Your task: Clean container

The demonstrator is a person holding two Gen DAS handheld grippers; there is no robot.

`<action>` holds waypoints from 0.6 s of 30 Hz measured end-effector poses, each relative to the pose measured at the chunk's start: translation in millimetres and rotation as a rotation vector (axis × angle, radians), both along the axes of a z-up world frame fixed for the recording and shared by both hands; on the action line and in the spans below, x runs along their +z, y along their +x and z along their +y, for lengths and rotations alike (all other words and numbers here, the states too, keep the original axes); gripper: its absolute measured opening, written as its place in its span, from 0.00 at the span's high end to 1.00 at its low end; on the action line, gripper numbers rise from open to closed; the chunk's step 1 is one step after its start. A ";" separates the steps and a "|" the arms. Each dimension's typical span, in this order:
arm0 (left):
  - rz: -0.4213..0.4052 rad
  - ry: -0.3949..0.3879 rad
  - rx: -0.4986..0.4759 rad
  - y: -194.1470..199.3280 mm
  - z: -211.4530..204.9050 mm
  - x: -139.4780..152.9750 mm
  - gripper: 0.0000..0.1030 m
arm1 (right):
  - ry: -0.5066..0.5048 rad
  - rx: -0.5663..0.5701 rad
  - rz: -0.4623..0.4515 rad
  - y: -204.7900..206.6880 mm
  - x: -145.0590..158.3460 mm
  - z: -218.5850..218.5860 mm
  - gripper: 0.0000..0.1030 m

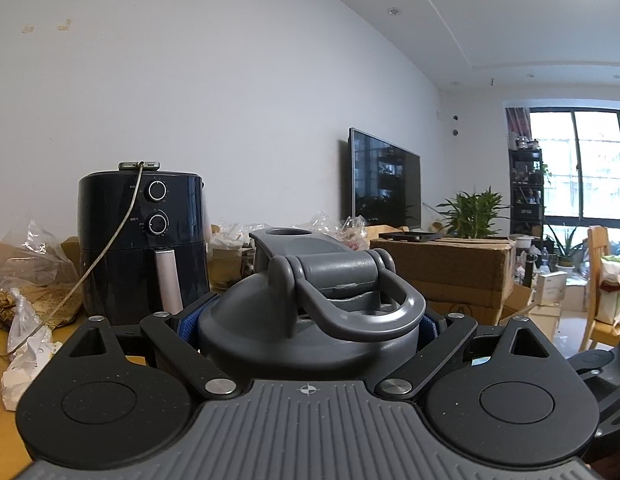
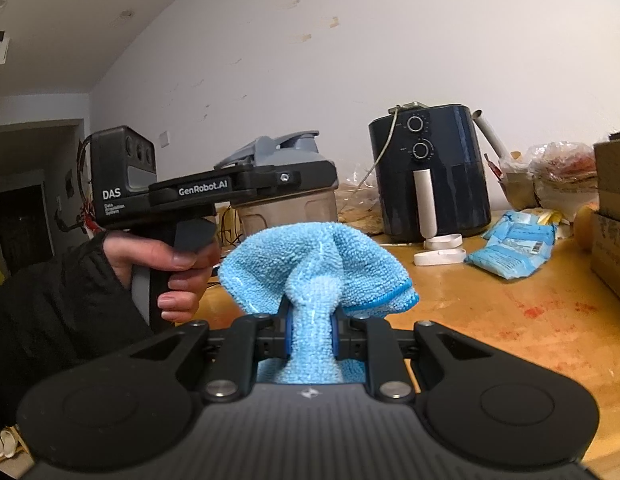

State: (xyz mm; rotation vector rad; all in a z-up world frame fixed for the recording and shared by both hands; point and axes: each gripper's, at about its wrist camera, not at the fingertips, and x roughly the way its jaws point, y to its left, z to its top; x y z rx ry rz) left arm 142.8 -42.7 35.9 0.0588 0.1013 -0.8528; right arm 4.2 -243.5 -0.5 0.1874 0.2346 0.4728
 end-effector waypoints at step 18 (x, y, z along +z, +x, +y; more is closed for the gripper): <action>0.001 -0.002 -0.021 0.2 1.6 -0.2 0.08 | -0.070 0.024 -0.032 32.6 9.4 25.1 0.89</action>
